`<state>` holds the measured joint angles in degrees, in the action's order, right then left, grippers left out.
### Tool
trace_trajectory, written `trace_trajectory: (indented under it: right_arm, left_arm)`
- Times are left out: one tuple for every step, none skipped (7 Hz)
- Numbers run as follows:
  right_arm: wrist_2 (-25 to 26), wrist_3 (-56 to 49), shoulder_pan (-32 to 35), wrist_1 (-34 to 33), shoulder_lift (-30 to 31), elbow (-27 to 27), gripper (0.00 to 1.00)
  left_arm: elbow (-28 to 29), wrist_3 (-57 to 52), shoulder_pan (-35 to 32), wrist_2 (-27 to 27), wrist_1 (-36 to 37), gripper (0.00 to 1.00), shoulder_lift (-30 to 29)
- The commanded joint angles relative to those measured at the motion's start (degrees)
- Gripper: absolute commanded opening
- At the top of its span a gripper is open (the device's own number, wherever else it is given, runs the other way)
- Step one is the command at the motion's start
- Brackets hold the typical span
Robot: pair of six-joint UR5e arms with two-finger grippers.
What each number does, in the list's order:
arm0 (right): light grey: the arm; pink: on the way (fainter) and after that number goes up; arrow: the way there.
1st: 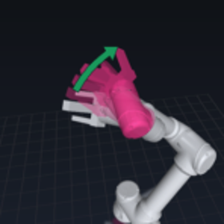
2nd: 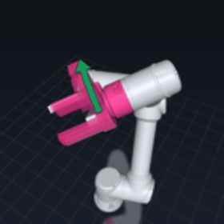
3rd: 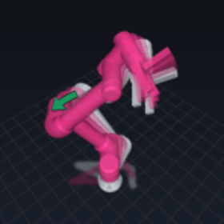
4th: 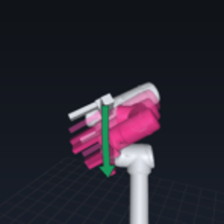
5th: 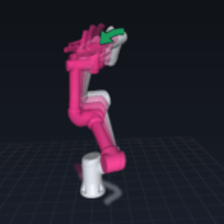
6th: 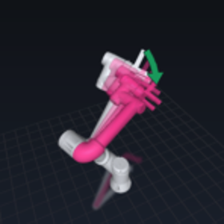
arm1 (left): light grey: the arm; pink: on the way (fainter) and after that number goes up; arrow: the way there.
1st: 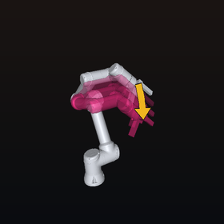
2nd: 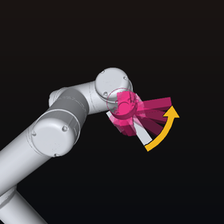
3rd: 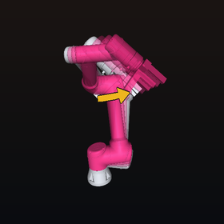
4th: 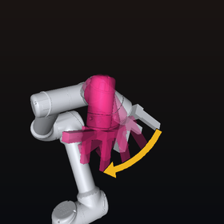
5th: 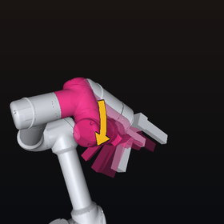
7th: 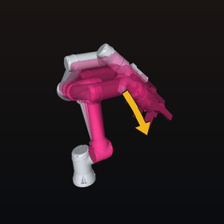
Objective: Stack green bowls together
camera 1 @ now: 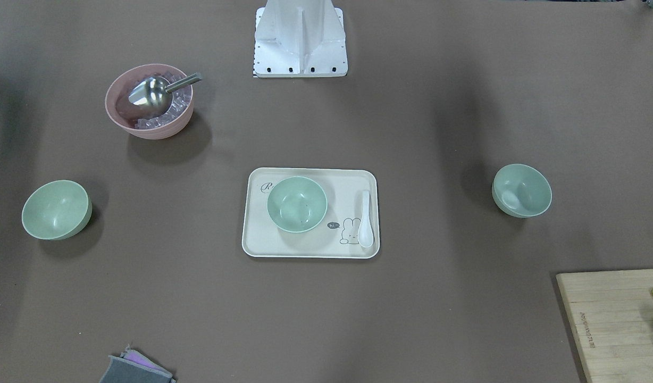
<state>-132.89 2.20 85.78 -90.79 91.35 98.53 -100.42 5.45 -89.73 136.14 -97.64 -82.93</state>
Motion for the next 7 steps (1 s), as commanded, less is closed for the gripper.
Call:
trace_trajectory:
  right_arm:
    - [0.0, 0.0, 0.0, 0.0, 0.1, 0.1, 1.0]
    - [0.0, 0.0, 0.0, 0.0, 0.0, 0.1, 1.0]
    - [0.0, 0.0, 0.0, 0.1, 0.0, 0.2, 1.0]
    - [0.0, 0.0, 0.0, 0.1, 0.0, 0.2, 1.0]
    - [0.2, 0.0, 0.0, 0.1, -0.2, 0.2, 1.0]
    - [0.4, 0.2, 0.0, 0.2, -0.2, 0.3, 1.0]
    - [0.2, 0.9, 0.0, 0.1, 0.0, 0.3, 1.0]
  left_arm:
    - [-0.3, 0.0, 0.0, 0.0, -2.5, 0.98, 0.3]
    - [-0.1, 0.1, 0.1, 0.0, -3.8, 0.98, 1.3]
    - [0.0, 0.1, 0.1, 0.0, -3.9, 0.99, 1.4]
    - [0.2, 0.5, 0.1, -0.1, -3.8, 0.99, 1.2]
    - [0.4, 0.3, 0.0, 0.5, -4.9, 0.98, 1.2]
    - [-0.7, 0.5, -0.1, 1.0, -6.4, 0.98, 1.5]
    - [-1.2, 0.5, -0.2, 1.0, -6.7, 0.99, 1.6]
